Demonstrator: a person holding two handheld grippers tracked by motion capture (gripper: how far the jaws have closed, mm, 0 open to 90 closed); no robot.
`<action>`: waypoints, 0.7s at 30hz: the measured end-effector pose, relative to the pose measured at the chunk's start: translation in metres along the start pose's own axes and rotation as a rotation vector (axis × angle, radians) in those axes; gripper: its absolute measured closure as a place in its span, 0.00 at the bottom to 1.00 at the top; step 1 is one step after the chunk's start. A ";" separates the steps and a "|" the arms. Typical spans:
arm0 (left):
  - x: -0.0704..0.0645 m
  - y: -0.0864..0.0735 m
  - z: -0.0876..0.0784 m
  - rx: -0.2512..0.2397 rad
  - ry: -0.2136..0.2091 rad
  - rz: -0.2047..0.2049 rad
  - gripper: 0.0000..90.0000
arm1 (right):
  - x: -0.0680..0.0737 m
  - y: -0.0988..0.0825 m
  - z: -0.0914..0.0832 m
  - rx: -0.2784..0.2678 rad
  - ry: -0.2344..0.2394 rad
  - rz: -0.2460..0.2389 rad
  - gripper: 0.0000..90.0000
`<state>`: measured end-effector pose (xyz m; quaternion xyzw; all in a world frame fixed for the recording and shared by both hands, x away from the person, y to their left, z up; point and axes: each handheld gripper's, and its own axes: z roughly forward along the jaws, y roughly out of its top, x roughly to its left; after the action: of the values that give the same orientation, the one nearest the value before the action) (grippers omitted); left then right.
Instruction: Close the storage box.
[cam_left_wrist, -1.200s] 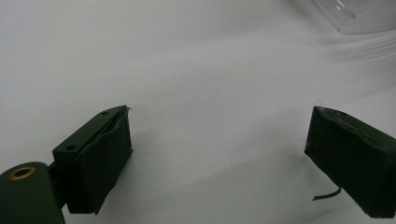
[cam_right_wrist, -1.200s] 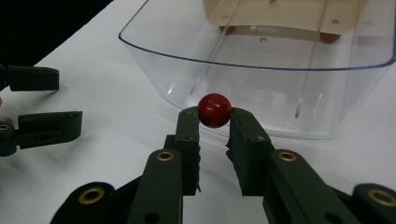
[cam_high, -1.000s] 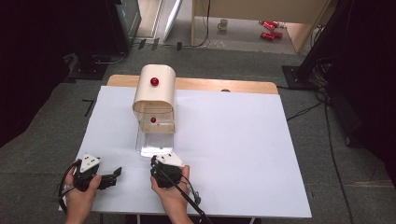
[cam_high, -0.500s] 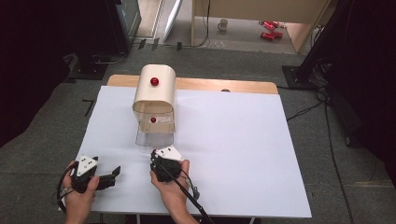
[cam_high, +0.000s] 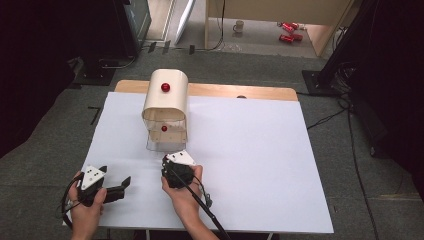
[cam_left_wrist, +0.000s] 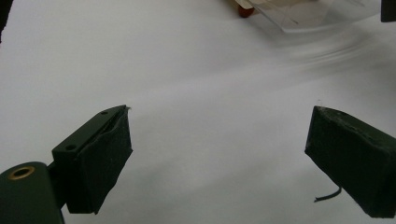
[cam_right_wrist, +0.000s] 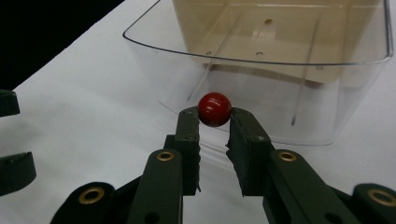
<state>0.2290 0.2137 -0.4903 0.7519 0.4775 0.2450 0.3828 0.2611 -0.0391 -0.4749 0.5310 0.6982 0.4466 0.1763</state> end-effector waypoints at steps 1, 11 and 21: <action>-0.001 0.000 0.001 0.000 0.000 0.003 0.08 | -0.001 0.001 0.001 -0.002 -0.003 -0.006 0.83; -0.002 -0.001 0.002 0.003 0.000 0.015 0.08 | -0.006 0.011 0.015 -0.002 -0.017 -0.011 0.83; -0.002 -0.003 0.000 -0.019 -0.015 0.027 0.08 | -0.010 0.018 0.025 -0.012 -0.025 -0.016 0.83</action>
<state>0.2264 0.2121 -0.4924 0.7563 0.4622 0.2492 0.3902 0.2932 -0.0365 -0.4765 0.5297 0.6975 0.4428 0.1918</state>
